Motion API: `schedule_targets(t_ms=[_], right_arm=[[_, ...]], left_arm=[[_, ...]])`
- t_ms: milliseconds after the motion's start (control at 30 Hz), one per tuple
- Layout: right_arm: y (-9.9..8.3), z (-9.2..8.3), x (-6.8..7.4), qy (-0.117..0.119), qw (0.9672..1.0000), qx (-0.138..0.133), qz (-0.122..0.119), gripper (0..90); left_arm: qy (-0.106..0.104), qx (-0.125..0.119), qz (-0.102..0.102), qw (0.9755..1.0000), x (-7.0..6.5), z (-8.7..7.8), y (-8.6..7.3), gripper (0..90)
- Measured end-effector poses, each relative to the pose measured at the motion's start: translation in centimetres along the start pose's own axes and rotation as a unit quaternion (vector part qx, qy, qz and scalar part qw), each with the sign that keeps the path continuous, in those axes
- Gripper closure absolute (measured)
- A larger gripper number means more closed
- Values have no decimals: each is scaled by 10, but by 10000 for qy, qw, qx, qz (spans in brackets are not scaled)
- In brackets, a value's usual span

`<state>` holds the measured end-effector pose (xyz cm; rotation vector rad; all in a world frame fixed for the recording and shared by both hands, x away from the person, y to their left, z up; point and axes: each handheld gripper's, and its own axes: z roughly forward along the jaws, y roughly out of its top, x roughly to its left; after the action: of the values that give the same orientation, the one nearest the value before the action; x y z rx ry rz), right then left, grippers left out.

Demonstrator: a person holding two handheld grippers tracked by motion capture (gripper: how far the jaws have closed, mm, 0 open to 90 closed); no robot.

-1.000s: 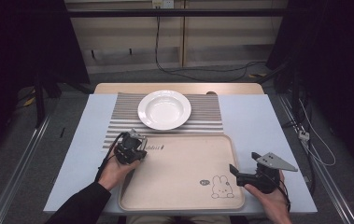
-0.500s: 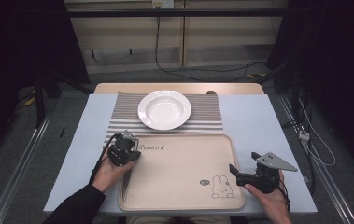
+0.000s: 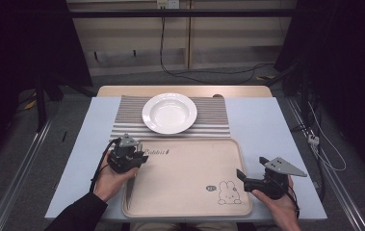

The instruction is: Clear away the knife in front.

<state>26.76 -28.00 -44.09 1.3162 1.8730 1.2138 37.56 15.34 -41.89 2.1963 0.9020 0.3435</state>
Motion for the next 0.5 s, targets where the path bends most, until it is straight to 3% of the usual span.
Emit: schedule_targets(t_ms=[133,167,267,500], right_arm=[[0,0,0,-9,10000,-2,5,43],[0,0,0,-7,10000,0,11,43],[0,-1,0,-8,10000,-1,17,43],[0,0,0,-15,10000,4,29,43]], left_arm=[[55,-418,64,9991,-5,-12,-2,456],[112,-439,66,9990,-6,-15,-3,392],[-36,-431,-121,9990,-6,-21,-9,185],[143,-692,1,9975,-6,-40,-24,85]])
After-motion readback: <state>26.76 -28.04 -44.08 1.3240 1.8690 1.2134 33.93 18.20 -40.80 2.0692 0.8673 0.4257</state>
